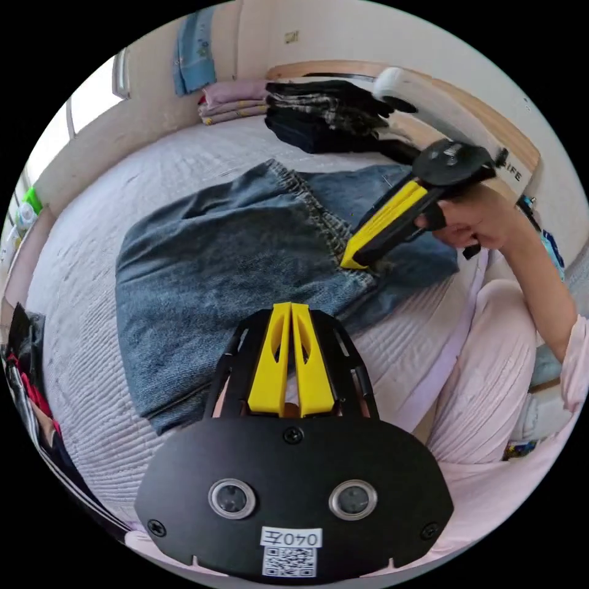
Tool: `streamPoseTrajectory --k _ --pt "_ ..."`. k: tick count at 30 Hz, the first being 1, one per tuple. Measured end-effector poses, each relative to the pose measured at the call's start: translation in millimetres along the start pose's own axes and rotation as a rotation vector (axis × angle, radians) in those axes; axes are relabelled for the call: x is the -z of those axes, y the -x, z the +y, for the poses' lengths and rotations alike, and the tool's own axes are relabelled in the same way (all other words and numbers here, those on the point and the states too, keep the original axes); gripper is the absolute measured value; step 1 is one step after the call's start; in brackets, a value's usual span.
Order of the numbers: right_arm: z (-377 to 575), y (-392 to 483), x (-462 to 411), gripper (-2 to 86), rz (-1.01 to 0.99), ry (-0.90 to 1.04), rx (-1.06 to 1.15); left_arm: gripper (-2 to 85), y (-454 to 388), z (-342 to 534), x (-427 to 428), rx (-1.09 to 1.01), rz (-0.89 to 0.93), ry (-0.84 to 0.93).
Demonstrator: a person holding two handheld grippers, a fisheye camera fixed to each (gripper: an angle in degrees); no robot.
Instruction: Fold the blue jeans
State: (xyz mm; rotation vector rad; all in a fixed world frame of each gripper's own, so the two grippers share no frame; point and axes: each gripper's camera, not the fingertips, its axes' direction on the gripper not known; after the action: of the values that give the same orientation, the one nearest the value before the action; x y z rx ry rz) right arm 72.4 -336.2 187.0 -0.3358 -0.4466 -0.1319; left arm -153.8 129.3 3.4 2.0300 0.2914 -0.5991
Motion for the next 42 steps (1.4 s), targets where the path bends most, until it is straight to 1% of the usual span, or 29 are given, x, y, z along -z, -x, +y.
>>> streamPoseTrajectory --k 1,2,3,4,5,6,7,8,10,12,14,17,19,20,21,22,23,24,25,26,27,28,30,32,35,37,39,40,42 --pt "4 -8 8 -0.4 -0.047 0.019 -0.025 -0.9 -9 -1 5 -0.067 -0.01 0.008" --pt "5 -13 18 -0.5 -0.024 0.06 -0.04 -0.9 -19 -2 18 -0.169 0.071 0.005" --pt "6 -14 27 -0.5 0.017 0.036 -0.05 -0.9 -20 -3 35 -0.2 0.156 -0.048" --pt "7 -17 49 -0.4 0.102 -0.059 -0.078 -0.9 -18 -5 42 -0.2 0.168 -0.078" --pt "4 -22 71 0.0 0.142 -0.163 -0.106 -0.9 -13 -10 51 -0.168 0.13 -0.126" --pt "2 -25 80 0.2 0.146 -0.213 -0.123 -0.9 -6 -17 53 -0.115 0.059 -0.162" --pt "-5 -33 94 2.3 0.126 -0.294 -0.148 -0.9 -2 -21 52 -0.094 0.029 -0.17" --pt "-17 -43 99 5.9 0.08 -0.334 -0.168 -0.9 2 -31 43 -0.065 -0.002 -0.152" --pt "-38 -61 93 11.1 -0.014 -0.32 -0.216 -0.9 4 -44 26 -0.044 -0.015 -0.112" --pt "-58 -79 76 12.4 -0.107 -0.27 -0.267 -0.9 -7 -56 -1 -0.077 -0.018 -0.032" --pt "-74 -93 54 8.1 -0.142 -0.217 -0.335 -0.9 -22 -58 -14 -0.117 0.008 0.01" --pt "-72 -90 64 0.6 -0.086 -0.299 -0.316 -0.9 -55 -58 -7 -0.25 0.017 -0.01" --pt "-66 -102 65 0.0 -0.084 -0.307 -0.36 -0.9 -69 -58 -12 -0.293 0.011 0.002" --pt "-63 -120 51 0.0 -0.13 -0.279 -0.42 -0.9 -72 -60 -19 -0.292 0.001 0.006" --pt "-62 -128 41 0.0 -0.154 -0.254 -0.446 -0.9 -70 -64 -19 -0.264 0.031 0.015" --pt "-57 -142 27 0.6 -0.249 -0.244 -0.482 -0.9 -67 -66 -19 -0.25 0.052 0.024" --pt "-49 -151 29 2.0 -0.341 -0.293 -0.522 -0.9 -63 -69 -15 -0.235 0.094 0.03" --pt "-46 -153 32 3.1 -0.359 -0.308 -0.525 -0.9 -59 -67 -4 -0.249 0.154 0.026" --pt "-41 -153 43 4.8 -0.316 -0.311 -0.547 -0.9 -57 -65 5 -0.252 0.175 0.008" --pt "-36 -149 58 5.9 -0.216 -0.312 -0.565 -0.9 -51 -57 27 -0.241 0.139 -0.056" --pt "-34 -145 67 5.6 -0.168 -0.322 -0.565 -0.9 -42 -47 48 -0.21 0.032 -0.111" --pt "-35 -132 87 5.1 -0.093 -0.358 -0.536 -0.9 -35 -43 56 -0.186 -0.029 -0.13" --pt "-50 -99 109 3.3 -0.05 -0.423 -0.417 -0.9 -3 -29 74 -0.065 -0.229 -0.139" --pt "-95 -45 115 4.7 -0.047 -0.408 -0.202 -0.9 19 -23 74 0.014 -0.306 -0.09" --pt "-162 9 97 8.3 -0.018 -0.339 -0.018 -0.9 28 -15 66 0.052 -0.377 -0.025" --pt "-200 23 82 8.0 0.017 -0.3 0.011 -0.9 21 -11 53 0.019 -0.363 0.039" --pt "-234 26 68 6.9 0.006 -0.249 0.003 -0.9 7 -5 33 -0.026 -0.325 0.123" --pt "-254 26 57 7.6 -0.017 -0.198 0.001 -0.9 2 -3 29 -0.04 -0.344 0.129" --pt "-278 27 42 7.6 -0.038 -0.107 0.006 -0.9 -19 0 20 -0.121 -0.449 0.141"
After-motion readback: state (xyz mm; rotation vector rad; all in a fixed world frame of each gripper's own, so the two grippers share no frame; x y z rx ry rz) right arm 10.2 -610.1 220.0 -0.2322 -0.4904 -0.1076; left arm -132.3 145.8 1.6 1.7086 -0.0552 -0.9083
